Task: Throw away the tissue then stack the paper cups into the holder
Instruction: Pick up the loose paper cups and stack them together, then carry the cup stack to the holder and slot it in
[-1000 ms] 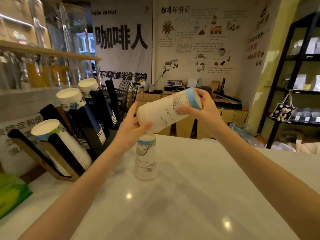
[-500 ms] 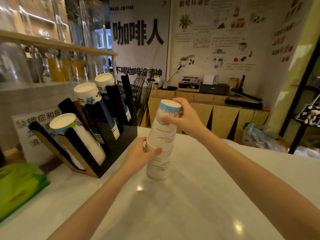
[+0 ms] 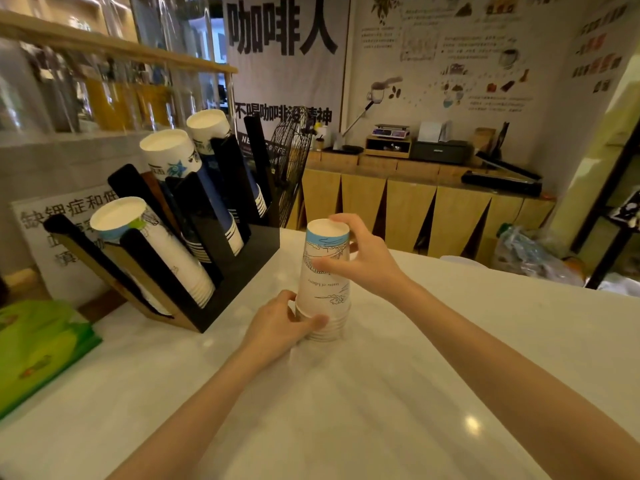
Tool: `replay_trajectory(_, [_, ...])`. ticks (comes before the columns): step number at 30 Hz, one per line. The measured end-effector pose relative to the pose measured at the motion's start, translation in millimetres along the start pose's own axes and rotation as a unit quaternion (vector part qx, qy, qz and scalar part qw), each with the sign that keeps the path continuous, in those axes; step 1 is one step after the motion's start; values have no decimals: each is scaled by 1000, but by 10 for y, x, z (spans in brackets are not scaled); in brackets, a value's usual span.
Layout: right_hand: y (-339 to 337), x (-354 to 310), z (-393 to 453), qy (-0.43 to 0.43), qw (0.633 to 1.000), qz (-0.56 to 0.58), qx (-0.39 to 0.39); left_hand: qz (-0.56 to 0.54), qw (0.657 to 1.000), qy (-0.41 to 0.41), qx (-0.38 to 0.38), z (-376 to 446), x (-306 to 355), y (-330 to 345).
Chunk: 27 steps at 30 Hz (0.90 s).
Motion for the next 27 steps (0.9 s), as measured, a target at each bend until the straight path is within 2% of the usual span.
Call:
replay_trajectory(4, [33, 80, -4, 28, 999, 28, -33, 25, 999, 32, 33, 13, -4, 3])
replay_trajectory(8, [174, 400, -38, 103, 981, 139, -92, 1, 998, 66, 18, 19, 9, 36])
replay_trajectory(14, [547, 861, -168, 140, 961, 178, -158, -42, 992, 116, 7, -10, 93, 57])
replay_trajectory(22, [581, 881, -194, 151, 966, 190, -94, -134, 985, 108, -20, 13, 18, 47])
replay_trajectory(27, [513, 600, -157, 128, 966, 218, -61, -183, 973, 140, 11, -77, 131, -199])
Point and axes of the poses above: each hand's wrist, its own z-axis towards the middle knuckle, its own y-axis out of the palm, x = y × z, the point moved 9 cm from there along z, towards the middle knuckle, and after that the axes turned 12 degrees about -x, right-handed, at the moved point
